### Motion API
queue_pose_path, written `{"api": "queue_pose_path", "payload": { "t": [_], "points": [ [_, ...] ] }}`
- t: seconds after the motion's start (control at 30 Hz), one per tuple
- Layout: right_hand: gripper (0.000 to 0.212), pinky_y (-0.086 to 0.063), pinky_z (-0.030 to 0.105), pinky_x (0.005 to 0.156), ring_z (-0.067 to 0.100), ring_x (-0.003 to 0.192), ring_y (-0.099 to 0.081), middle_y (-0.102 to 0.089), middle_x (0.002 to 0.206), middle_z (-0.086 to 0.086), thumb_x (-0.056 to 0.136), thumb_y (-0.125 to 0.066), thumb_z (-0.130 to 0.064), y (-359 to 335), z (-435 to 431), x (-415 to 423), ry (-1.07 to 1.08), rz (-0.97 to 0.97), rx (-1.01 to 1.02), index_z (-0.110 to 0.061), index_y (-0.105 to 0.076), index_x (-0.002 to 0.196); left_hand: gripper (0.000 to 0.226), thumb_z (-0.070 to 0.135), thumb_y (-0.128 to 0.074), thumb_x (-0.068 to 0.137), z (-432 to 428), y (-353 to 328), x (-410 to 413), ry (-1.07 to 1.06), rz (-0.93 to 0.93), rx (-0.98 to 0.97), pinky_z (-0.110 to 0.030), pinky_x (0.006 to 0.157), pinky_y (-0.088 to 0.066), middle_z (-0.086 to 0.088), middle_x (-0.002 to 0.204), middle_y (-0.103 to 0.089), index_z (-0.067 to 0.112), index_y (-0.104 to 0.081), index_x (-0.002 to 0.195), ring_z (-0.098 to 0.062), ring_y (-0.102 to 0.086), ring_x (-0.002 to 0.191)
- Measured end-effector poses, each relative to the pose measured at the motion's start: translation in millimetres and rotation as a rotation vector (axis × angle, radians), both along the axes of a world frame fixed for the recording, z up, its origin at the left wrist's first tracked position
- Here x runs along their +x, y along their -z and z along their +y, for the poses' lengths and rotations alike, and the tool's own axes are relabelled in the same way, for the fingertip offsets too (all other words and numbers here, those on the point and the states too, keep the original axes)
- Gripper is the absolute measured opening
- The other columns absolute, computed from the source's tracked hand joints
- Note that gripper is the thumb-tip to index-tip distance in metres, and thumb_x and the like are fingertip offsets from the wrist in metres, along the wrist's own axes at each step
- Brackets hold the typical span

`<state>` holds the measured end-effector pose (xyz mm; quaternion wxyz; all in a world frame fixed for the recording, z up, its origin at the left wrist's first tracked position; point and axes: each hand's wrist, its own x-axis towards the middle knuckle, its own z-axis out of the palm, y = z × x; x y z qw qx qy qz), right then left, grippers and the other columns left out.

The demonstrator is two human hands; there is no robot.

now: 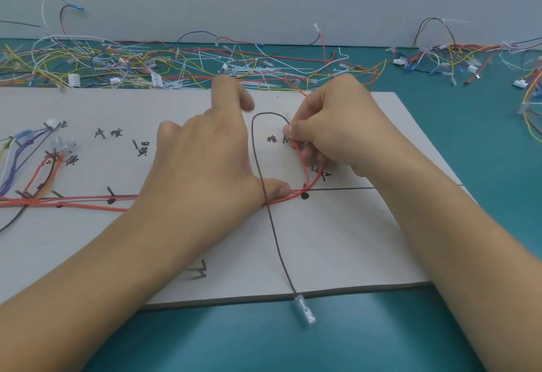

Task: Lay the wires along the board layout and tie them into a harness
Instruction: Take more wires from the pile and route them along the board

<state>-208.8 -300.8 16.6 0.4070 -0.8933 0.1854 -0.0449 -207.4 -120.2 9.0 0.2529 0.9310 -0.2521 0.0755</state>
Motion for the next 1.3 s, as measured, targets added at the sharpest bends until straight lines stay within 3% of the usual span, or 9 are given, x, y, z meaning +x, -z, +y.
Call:
{"api": "queue_pose_path", "payload": {
  "t": [0.13, 0.23, 0.5, 0.6, 0.7, 0.87, 1.07, 1.2, 1.3],
  "points": [
    [0.015, -0.048, 0.022, 0.043, 0.019, 0.047, -0.069, -0.072, 0.059, 0.008, 0.084, -0.080, -0.011, 3, -1, 2, 0.004, -0.065, 0.029, -0.010, -0.073, 0.070, 0.071, 0.052, -0.092, 0.053, 3, -2, 1, 0.095, 0.013, -0.051, -0.043, 0.082, -0.042, 0.022, 0.089, -0.047, 0.037, -0.048, 0.106, 0.007, -0.049, 0.079],
    [0.016, -0.047, 0.022, 0.042, 0.014, 0.043, -0.065, -0.071, 0.057, 0.006, 0.085, -0.078, -0.008, 6, 0, 3, -0.013, -0.081, 0.013, -0.011, -0.073, 0.070, 0.050, 0.043, -0.093, 0.059, 8, 0, 4, 0.127, 0.008, -0.078, -0.045, 0.084, -0.049, 0.015, 0.088, -0.052, 0.033, -0.062, 0.097, 0.004, -0.049, 0.078],
    [0.021, -0.041, 0.020, 0.045, 0.010, 0.047, -0.055, -0.064, 0.056, -0.003, 0.085, -0.066, -0.010, 7, 1, 6, -0.067, -0.100, -0.164, -0.017, -0.072, 0.066, 0.074, 0.037, -0.081, 0.083, 12, 1, 8, 0.342, -0.043, -0.167, -0.009, 0.067, -0.041, 0.014, 0.095, -0.059, 0.048, -0.043, 0.146, -0.010, -0.057, 0.084],
    [0.020, -0.031, 0.015, 0.035, 0.005, 0.038, -0.042, -0.052, 0.048, -0.007, 0.084, -0.063, -0.009, 7, 2, 6, -0.137, -0.078, -0.182, -0.016, -0.071, 0.067, 0.039, 0.025, -0.077, 0.091, 9, 3, 10, 0.406, -0.091, -0.198, -0.007, 0.071, -0.037, 0.008, 0.095, -0.064, 0.030, -0.069, 0.129, -0.012, -0.059, 0.080],
    [0.021, -0.031, 0.010, 0.036, -0.002, 0.039, -0.047, -0.055, 0.044, -0.013, 0.086, -0.062, -0.010, 8, 2, 8, -0.164, -0.080, -0.183, -0.019, -0.077, 0.074, 0.012, 0.018, -0.072, 0.095, 12, 2, 17, 0.344, -0.128, -0.225, -0.013, 0.069, -0.040, 0.004, 0.086, -0.069, 0.021, -0.081, 0.102, -0.011, -0.061, 0.074],
    [0.025, -0.035, 0.009, 0.037, -0.008, 0.042, -0.051, -0.059, 0.048, -0.023, 0.087, -0.057, -0.012, 7, -2, 6, -0.205, -0.050, -0.166, -0.020, -0.080, 0.079, 0.007, 0.034, -0.074, 0.090, 25, -6, 29, 0.226, 0.048, -0.119, -0.015, 0.062, -0.035, 0.012, 0.090, -0.060, 0.035, -0.081, 0.090, 0.003, -0.056, 0.075],
    [0.017, -0.039, 0.008, 0.039, -0.005, 0.050, -0.054, -0.071, 0.068, -0.008, 0.084, -0.066, -0.015, 12, -1, 7, -0.193, -0.099, -0.206, -0.021, -0.079, 0.074, 0.009, 0.036, -0.076, 0.085, 31, -15, 25, 0.298, 0.063, 0.060, -0.017, 0.060, -0.032, 0.015, 0.091, -0.062, 0.034, -0.080, 0.076, 0.016, -0.052, 0.074],
    [0.011, -0.037, 0.009, 0.040, -0.003, 0.047, -0.052, -0.072, 0.073, -0.002, 0.078, -0.075, -0.011, 14, 0, 9, -0.190, -0.096, -0.175, -0.021, -0.077, 0.074, 0.007, 0.028, -0.085, 0.079, 33, -21, 20, 0.459, 0.032, 0.104, -0.030, 0.068, -0.049, 0.014, 0.082, -0.068, 0.033, -0.082, 0.075, -0.002, -0.062, 0.074],
    [0.021, -0.041, 0.012, 0.040, -0.001, 0.043, -0.051, -0.071, 0.073, 0.000, 0.080, -0.064, -0.005, 11, 1, 8, -0.216, -0.066, -0.173, -0.022, -0.077, 0.077, 0.012, 0.017, -0.089, 0.076, 29, -16, 18, 0.539, -0.018, 0.091, -0.034, 0.067, -0.053, 0.011, 0.080, -0.073, 0.028, -0.084, 0.079, -0.013, -0.067, 0.071]
  ]
}}
